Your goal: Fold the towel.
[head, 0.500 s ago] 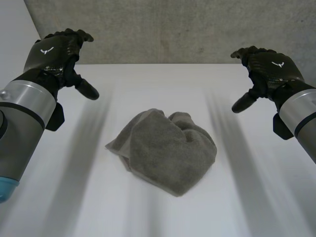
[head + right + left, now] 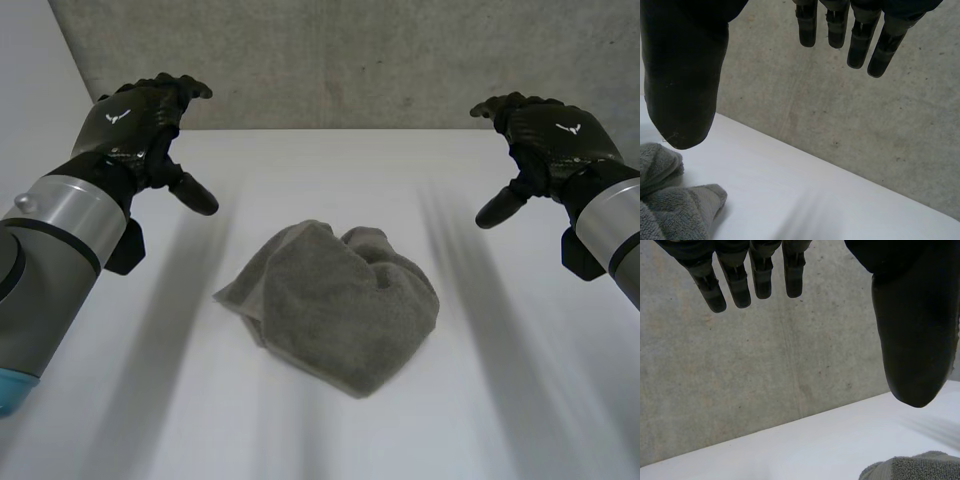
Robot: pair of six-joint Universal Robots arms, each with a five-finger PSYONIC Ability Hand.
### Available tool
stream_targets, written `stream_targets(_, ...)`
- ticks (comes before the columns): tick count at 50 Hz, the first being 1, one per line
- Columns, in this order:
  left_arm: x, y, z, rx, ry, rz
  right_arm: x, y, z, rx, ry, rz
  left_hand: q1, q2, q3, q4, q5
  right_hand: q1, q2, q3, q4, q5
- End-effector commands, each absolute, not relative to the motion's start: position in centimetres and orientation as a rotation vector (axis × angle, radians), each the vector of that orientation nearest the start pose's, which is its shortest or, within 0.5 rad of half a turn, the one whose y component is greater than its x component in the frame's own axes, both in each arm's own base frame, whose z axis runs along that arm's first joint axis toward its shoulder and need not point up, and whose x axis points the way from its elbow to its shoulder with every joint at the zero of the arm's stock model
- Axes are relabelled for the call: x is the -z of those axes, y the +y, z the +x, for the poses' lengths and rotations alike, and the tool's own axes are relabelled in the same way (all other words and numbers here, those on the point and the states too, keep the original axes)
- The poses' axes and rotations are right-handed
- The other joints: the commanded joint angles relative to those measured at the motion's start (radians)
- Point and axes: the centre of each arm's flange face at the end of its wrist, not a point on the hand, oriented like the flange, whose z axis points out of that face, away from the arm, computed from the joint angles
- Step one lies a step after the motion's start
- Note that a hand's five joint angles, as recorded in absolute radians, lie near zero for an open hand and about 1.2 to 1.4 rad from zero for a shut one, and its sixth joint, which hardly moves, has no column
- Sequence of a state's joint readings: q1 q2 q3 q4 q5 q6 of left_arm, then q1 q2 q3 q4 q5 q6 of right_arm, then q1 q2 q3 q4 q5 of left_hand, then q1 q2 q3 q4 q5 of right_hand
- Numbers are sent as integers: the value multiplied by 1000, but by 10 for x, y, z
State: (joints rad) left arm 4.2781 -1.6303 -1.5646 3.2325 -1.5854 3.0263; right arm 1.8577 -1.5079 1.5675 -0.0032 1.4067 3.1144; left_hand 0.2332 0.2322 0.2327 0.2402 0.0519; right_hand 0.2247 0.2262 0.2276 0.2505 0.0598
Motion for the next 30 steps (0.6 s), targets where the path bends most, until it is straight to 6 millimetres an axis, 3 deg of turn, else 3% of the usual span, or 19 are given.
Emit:
stream_targets(1, -295, -235, -255, 2470, 2498, 473, -281, -249, 231, 1777, 2093, -547, -55, -54, -58, -66, -48, -50, -52, -53, -76, -60)
stream_targets(8, -274, -231, -263, 2391, 2534, 767, -241, -233, 236, 1542, 2210, -636, -55, -54, -58, -66, -48, -50, -52, -53, -76, -60)
stream_targets(10, -254, -233, -275, 2310, 2546, 953, -216, -234, 238, 1483, 2240, -647, -55, -54, -58, -66, -48, -50, -52, -53, -76, -60)
stream_targets(11, -254, -233, -275, 2310, 2546, 954, -216, -234, 238, 1483, 2240, -647, -55, -54, -58, -66, -48, -50, -52, -53, -76, -60)
stream_targets(13, -236, -240, -283, 2236, 2521, 1086, -192, -233, 244, 1443, 2245, -654, -52, -51, -58, -66, -45, -50, -52, -53, -76, -60)
stream_targets(16, -229, -244, -289, 2210, 2497, 1144, -183, -231, 250, 1430, 2237, -668, -46, -45, -58, -66, -39, -50, -52, -53, -76, -60)
stream_targets(21, -192, -247, -315, 2086, 2470, 1355, -149, -232, 264, 1354, 2240, -657, -20, -19, -58, -66, -13, 109, 108, -53, -76, 100)
stream_targets(24, -185, -247, -318, 2061, 2472, 1384, -145, -232, 268, 1345, 2234, -657, -5, -4, -58, -66, 2, 198, 196, -53, -76, 188)
stream_targets(26, -173, -243, -326, 2037, 2480, 1463, -144, -233, 274, 1345, 2212, -656, 144, 145, -58, -66, 150, 437, 436, -53, -76, 428)
stream_targets(27, -173, -243, -326, 2037, 2480, 1464, -144, -233, 274, 1345, 2211, -656, 145, 146, -58, -66, 152, 439, 437, -53, -76, 429)
stream_targets(29, -169, -235, -335, 2036, 2492, 1560, -148, -235, 276, 1361, 2197, -651, 472, 473, -58, -66, 478, 702, 700, -53, -76, 692)
stream_targets(30, -169, -235, -335, 2036, 2492, 1561, -148, -235, 276, 1361, 2197, -651, 473, 475, -58, -66, 480, 703, 701, -53, -76, 693)
